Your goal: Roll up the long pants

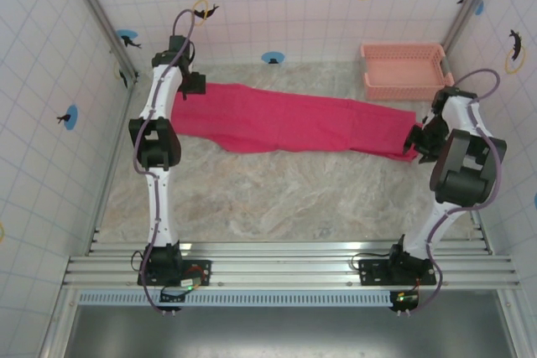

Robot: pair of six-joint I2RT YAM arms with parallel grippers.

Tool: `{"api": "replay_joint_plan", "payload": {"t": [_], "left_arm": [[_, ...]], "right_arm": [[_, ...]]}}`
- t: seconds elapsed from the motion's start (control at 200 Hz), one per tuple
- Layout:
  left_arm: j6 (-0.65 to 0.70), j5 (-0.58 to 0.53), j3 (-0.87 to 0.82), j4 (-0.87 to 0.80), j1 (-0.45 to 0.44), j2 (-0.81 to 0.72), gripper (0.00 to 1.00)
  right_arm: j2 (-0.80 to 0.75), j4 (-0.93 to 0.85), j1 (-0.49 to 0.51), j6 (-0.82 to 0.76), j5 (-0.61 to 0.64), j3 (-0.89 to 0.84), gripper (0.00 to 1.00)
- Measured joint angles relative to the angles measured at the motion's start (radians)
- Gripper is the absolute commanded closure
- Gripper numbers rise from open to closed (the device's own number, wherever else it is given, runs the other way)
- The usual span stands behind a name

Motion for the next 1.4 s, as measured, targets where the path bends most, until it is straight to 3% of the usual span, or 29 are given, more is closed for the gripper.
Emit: {"api": "replay_joint_plan", "payload": {"t": [0.515, 0.646, 0.931, 1.401], "left_arm": [[0.000, 0.001, -0.034, -0.014, -0.001, -0.001, 0.03], [0.000, 0.000, -0.034, -0.019, -0.002, -0.001, 0.02], [0.000, 0.000, -0.034, -0.031, -0.014, -0.001, 0.03], [-0.005, 0.008, -0.034, -0.031, -0.024, -0.001, 0.02]], "right_arm": [[0.066, 0.264, -0.014, 0.095, -0.045, -0.063, 0.47], [-0.009, 0.320, -0.033, 0.108, -0.042, -0.146, 0.47], [-0.214, 0.299, -0.195, 0.088, -0.066, -0.209, 0.51], [-0.133, 0.286, -0.155, 0.083, -0.068, -0.290, 0.56]]}}
